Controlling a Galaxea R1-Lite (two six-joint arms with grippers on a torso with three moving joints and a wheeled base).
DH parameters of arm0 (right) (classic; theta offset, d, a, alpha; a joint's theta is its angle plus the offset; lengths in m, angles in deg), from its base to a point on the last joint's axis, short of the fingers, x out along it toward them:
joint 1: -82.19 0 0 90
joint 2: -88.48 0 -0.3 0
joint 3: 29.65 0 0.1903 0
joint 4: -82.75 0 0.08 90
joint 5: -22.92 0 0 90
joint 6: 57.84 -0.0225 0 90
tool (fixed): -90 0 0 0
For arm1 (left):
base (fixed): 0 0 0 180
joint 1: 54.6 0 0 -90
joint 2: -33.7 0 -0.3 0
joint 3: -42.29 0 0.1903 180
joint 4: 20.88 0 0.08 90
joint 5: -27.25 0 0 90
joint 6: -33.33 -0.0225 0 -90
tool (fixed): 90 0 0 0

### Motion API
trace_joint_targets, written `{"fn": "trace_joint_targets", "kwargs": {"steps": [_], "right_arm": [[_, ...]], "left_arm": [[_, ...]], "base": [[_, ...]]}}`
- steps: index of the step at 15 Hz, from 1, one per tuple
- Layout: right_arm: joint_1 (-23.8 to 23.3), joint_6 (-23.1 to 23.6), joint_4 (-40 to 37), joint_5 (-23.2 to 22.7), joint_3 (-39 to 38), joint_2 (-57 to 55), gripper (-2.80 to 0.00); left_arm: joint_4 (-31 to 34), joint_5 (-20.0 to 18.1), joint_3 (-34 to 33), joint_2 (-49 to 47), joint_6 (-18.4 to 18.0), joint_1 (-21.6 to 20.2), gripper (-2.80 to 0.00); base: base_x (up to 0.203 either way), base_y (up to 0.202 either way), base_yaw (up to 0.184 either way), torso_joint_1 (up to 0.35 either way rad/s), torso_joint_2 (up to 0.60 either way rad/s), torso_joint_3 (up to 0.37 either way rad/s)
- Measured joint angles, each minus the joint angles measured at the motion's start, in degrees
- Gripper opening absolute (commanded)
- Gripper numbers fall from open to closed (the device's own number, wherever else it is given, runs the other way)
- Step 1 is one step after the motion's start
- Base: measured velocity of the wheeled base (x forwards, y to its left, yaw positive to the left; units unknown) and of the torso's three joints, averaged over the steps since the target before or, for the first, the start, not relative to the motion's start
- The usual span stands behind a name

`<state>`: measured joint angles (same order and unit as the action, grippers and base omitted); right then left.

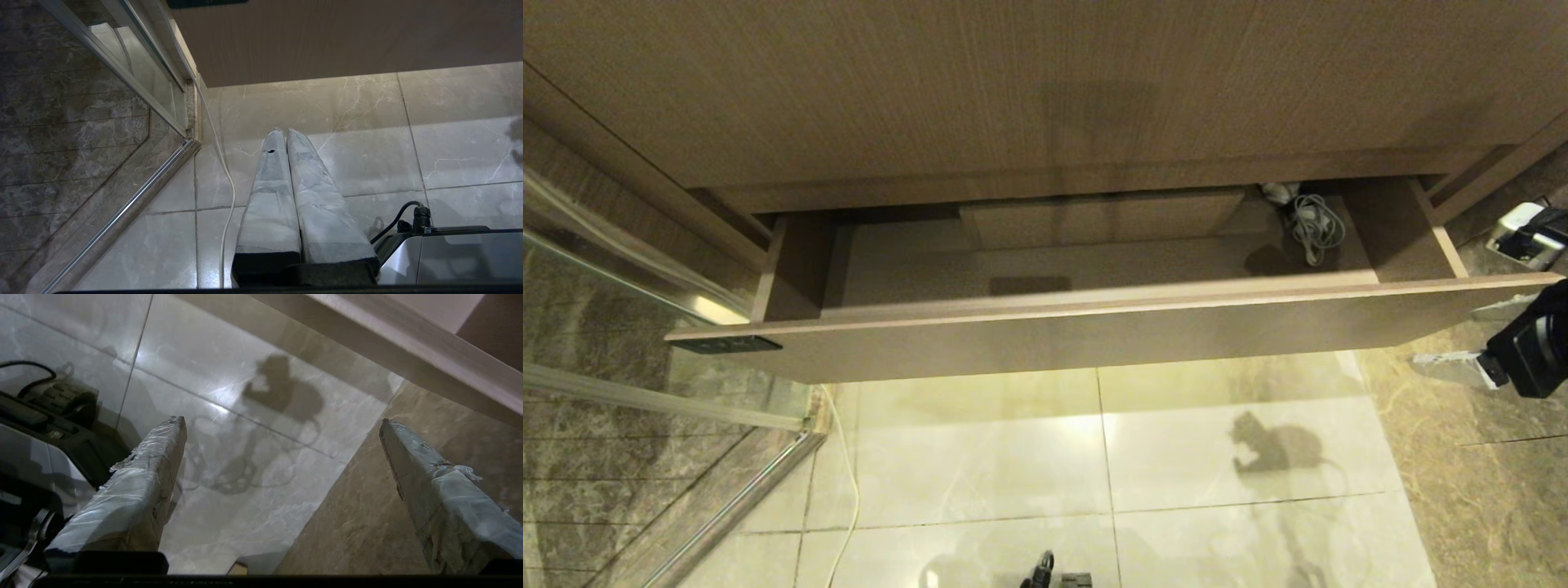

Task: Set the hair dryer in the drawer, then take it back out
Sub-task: Pull open the drawer

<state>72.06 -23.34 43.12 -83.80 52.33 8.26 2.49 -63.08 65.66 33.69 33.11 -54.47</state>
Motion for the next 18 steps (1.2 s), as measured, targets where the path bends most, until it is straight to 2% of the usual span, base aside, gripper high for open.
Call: {"fn": "trace_joint_targets", "kwargs": {"steps": [3,7,9,14,18], "right_arm": [[-0.9,0.1,-0.8,0.2,0.8,-3.7,0.00],[-1.4,0.3,-6.5,4.1,0.5,-5.0,0.00],[-1.4,0.2,-8.0,4.5,0.3,-5.0,0.00],[-1.3,-0.2,-6.3,4.4,0.6,-4.8,0.00],[-1.0,-4.5,-4.2,3.8,1.3,-5.0,0.00]], "left_arm": [[0.0,0.0,0.0,0.0,0.0,0.0,-2.80],[0.0,0.0,0.0,0.0,0.0,0.0,-2.80],[0.0,0.0,0.0,0.0,0.0,0.0,-2.80],[0.0,0.0,0.0,0.0,0.0,0.0,-2.80],[0.0,0.0,0.0,0.0,0.0,0.0,-2.80]], "base": [[0.000,0.000,0.000,0.000,0.00,0.000],[0.000,0.000,0.000,0.000,0.00,0.000],[0.000,0.000,0.000,0.000,0.00,0.000],[0.000,0.000,0.000,0.000,0.00,0.000],[0.000,0.000,0.000,0.000,0.00,0.000]]}}
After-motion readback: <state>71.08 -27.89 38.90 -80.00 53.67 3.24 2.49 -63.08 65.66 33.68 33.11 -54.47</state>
